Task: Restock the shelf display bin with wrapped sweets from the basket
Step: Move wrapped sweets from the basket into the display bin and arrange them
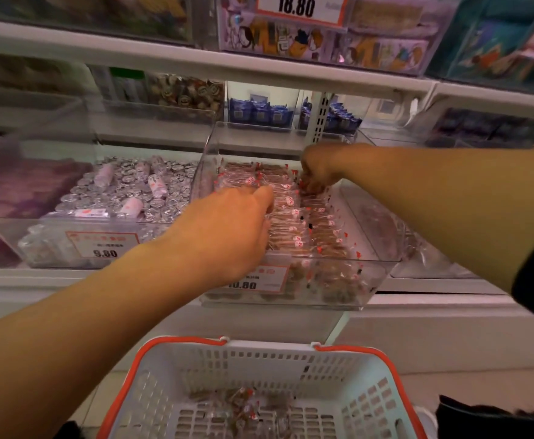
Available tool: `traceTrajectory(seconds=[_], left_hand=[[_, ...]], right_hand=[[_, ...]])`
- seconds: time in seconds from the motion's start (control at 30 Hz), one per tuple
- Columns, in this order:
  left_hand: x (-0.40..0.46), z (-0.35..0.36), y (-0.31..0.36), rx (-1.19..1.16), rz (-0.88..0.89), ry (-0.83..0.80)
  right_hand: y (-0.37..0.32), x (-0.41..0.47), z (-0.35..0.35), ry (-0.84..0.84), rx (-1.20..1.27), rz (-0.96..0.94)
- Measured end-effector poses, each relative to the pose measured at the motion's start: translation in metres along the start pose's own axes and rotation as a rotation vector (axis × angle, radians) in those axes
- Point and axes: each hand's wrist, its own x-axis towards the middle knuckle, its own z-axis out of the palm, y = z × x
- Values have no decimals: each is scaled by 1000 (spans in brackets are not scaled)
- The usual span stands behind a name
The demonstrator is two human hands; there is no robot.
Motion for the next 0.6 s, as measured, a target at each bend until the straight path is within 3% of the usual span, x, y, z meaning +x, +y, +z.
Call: traceTrajectory(seconds=[0.2, 0.33, 0.47, 0.53, 0.6], left_hand=[[2, 3, 0, 1, 5, 3], [0, 1, 1, -10, 19, 42], [-15, -9, 2, -29, 218, 317], [-30, -10, 3, -16, 455, 454], [-51, 7, 2, 9, 610, 386]], right_hand=[[10, 1, 2, 178, -70, 65], [5, -5, 0, 148, -70, 31], [-3, -49, -25, 167, -29, -10], [-9, -92, -36, 389, 85, -44], [-27, -152, -22, 796, 294, -129]])
